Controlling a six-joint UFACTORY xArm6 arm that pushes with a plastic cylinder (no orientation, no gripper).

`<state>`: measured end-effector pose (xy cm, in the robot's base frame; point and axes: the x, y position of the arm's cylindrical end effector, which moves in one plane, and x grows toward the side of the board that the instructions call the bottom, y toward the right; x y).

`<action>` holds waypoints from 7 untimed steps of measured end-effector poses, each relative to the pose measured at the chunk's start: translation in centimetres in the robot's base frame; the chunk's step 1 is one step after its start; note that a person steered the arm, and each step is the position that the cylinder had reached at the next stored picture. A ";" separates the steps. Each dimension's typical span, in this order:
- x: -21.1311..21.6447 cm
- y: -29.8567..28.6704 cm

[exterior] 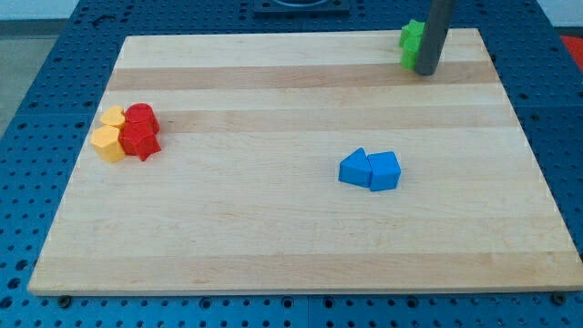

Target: Move your arm towards the blue triangle

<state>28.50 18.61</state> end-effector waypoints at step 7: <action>22.4 -20.1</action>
<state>50.93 -1.51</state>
